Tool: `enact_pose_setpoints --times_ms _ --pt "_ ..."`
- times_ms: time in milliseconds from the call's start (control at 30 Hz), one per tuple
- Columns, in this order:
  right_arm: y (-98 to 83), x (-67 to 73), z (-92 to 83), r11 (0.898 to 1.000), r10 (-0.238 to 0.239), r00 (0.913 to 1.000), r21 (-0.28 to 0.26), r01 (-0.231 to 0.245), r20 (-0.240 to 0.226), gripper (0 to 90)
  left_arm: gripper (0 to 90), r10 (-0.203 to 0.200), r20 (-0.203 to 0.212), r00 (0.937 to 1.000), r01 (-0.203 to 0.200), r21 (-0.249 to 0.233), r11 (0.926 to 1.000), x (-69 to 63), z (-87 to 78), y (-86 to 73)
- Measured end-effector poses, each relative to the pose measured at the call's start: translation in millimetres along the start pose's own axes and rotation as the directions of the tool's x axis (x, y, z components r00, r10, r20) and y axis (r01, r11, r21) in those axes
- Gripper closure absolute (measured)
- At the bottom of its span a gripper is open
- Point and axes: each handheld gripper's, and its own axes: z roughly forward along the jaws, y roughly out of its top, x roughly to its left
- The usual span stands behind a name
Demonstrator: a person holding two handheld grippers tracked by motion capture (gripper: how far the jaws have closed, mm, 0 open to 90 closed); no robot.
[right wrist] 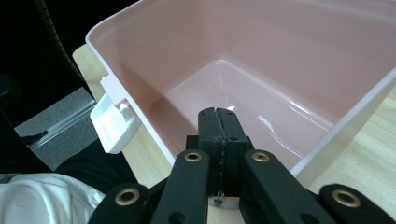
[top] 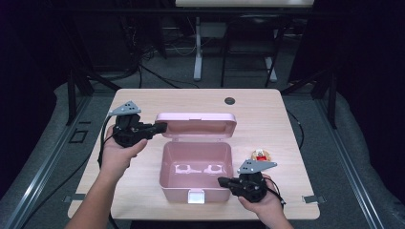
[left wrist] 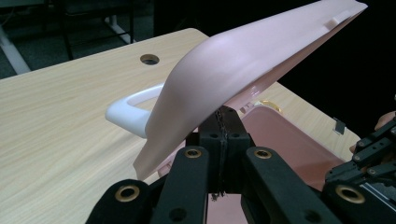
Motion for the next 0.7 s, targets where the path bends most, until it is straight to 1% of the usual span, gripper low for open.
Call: enact_pose_setpoints --times_ms 200,433,633,700 --pt "-0.5 3.3 3.4 1.000 -0.006 0.9999 0.007 0.006 -0.014 90.0 89.7 -0.002 0.000 1.0000 0.002 0.003 1.0000 2.0 2.8 0.8" --pt "-1.2 3.9 5.4 1.000 -0.023 0.9997 0.003 0.023 -0.009 90.0 89.6 -0.004 0.000 1.0000 0.004 0.007 1.0000 2.5 5.4 1.1" --pt "-1.6 4.2 6.8 1.000 -0.024 0.9997 -0.003 0.024 -0.005 90.0 89.6 -0.007 -0.002 1.0000 0.007 0.014 0.9999 4.8 8.9 1.6" --pt "-1.7 3.9 6.9 1.000 -0.021 0.9998 -0.004 0.021 -0.007 90.0 89.6 -0.016 -0.002 0.9999 0.016 0.017 0.9997 5.0 10.3 1.8"
